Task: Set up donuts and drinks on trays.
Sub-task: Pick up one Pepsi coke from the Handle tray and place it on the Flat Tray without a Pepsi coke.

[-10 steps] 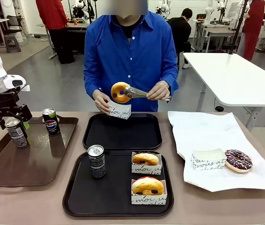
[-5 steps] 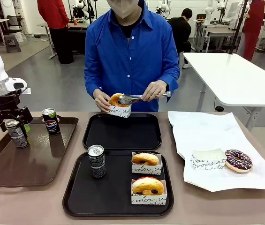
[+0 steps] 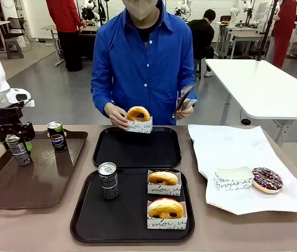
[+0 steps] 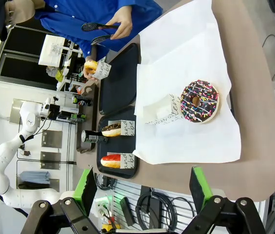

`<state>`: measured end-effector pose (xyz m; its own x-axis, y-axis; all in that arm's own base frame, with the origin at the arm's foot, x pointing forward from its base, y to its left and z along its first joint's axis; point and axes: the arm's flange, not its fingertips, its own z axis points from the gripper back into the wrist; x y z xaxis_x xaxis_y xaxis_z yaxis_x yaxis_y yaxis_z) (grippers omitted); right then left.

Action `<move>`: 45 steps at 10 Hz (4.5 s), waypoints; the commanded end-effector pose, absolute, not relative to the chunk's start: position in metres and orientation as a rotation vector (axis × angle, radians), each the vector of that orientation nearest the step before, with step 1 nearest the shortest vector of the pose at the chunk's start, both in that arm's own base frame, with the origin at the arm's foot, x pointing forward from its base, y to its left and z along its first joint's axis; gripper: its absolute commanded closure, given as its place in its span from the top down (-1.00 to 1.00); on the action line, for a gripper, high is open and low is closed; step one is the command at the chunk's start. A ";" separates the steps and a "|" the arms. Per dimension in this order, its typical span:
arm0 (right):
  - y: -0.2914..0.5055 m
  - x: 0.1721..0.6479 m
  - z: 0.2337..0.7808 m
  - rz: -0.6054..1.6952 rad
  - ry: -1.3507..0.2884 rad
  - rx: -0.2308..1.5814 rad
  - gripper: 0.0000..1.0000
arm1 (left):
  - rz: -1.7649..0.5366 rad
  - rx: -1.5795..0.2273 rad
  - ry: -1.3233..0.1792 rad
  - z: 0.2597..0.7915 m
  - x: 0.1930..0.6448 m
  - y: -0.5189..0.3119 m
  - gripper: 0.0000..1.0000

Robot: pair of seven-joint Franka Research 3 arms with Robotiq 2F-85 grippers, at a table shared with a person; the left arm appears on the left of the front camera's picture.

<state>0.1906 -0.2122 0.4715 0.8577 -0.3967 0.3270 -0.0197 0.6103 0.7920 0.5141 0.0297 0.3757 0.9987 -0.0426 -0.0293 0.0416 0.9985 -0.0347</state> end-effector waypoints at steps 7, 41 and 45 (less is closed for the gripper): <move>-0.211 0.192 0.471 -0.216 -0.534 0.920 1.00 | -0.011 -0.076 0.044 0.413 0.501 0.027 -1.00; -0.211 0.192 0.471 -0.216 -0.534 0.920 1.00 | -0.419 0.011 -0.015 0.506 0.534 -0.256 0.18; -0.211 0.192 0.471 -0.216 -0.534 0.920 1.00 | -0.532 -0.015 0.007 0.482 0.556 -0.298 0.18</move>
